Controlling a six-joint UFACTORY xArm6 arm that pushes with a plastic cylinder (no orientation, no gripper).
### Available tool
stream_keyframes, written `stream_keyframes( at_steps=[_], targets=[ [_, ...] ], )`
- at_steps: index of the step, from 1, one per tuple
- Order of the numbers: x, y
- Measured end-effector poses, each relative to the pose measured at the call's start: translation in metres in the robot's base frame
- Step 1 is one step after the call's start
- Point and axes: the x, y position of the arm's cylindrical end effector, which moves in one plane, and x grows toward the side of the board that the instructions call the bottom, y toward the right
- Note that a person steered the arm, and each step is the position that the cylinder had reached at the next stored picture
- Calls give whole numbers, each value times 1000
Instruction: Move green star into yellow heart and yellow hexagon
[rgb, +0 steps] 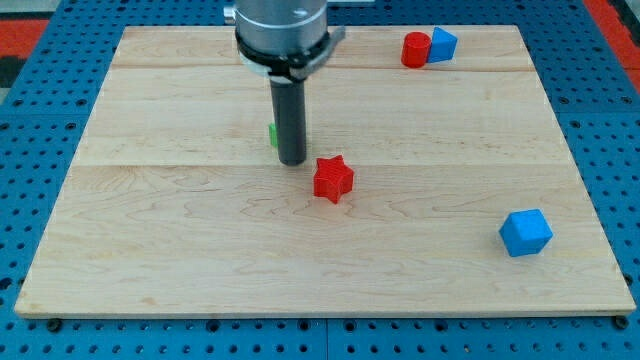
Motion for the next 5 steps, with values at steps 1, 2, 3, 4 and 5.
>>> stream_keyframes(
  at_steps=[1, 2, 3, 4, 5],
  targets=[
    [-24, -27],
    [-38, -44],
    [-41, -25],
    [-41, -15],
    [-43, -13]
  ],
)
